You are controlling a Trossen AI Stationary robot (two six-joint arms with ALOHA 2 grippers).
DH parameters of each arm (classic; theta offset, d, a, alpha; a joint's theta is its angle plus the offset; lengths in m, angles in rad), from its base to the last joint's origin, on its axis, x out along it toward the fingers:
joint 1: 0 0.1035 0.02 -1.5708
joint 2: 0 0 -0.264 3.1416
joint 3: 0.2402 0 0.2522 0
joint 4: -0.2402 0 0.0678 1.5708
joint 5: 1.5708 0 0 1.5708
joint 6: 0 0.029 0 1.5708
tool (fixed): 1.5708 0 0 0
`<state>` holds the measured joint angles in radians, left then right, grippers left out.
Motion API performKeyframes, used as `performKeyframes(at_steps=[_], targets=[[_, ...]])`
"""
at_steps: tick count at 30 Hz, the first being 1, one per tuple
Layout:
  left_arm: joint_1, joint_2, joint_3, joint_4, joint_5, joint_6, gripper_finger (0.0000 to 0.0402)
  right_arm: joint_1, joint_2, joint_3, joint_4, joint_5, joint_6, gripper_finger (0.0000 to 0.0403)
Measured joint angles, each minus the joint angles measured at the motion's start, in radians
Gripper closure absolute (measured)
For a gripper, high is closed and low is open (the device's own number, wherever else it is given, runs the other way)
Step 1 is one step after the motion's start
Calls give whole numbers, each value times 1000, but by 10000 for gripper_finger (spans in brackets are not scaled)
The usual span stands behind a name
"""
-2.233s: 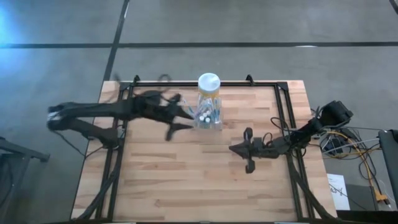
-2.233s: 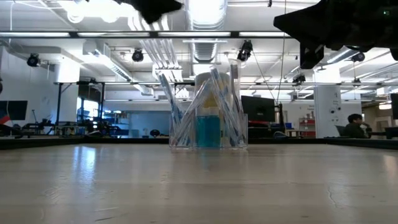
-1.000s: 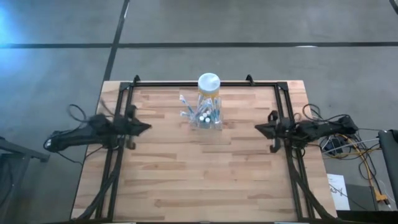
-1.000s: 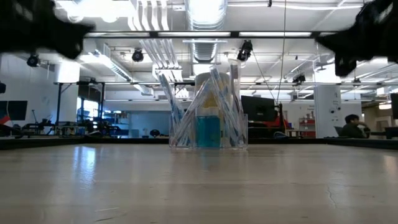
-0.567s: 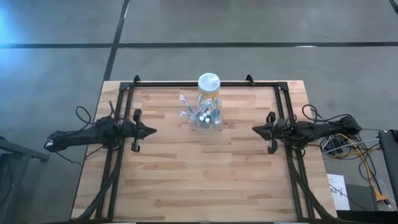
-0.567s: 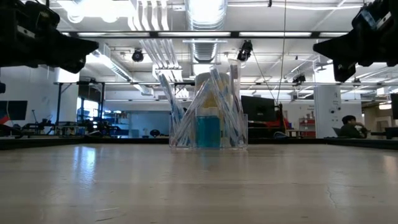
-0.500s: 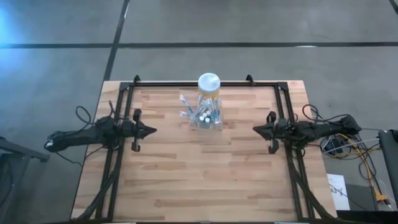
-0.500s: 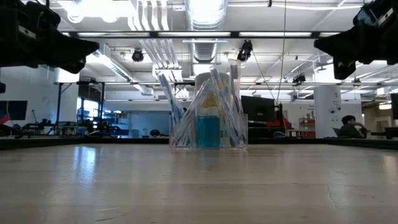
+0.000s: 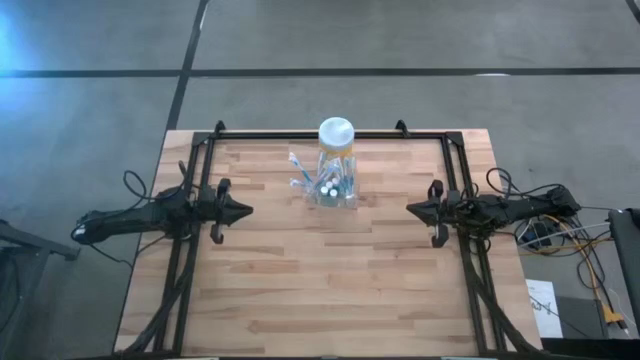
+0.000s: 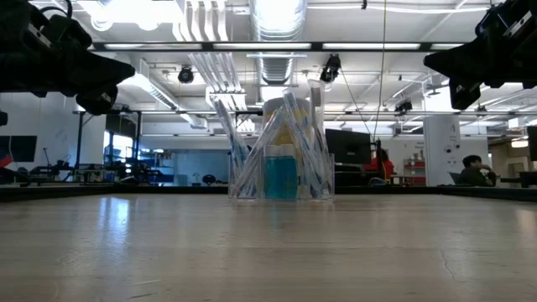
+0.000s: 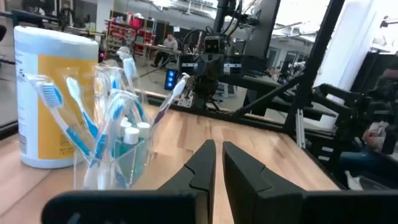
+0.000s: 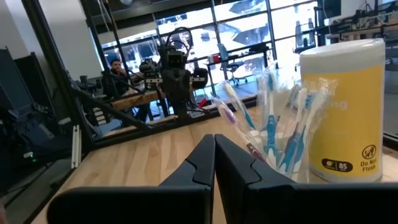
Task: Pick & Place toothbrushing station
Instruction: Return to Home Position
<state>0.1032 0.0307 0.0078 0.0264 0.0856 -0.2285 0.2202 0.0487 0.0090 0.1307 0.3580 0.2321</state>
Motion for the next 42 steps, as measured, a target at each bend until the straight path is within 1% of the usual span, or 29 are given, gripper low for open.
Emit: performKeyframes(at_steps=[42], targets=[[0, 0, 0, 2, 3, -11, 367, 0, 0, 0, 0, 0, 0, 394]])
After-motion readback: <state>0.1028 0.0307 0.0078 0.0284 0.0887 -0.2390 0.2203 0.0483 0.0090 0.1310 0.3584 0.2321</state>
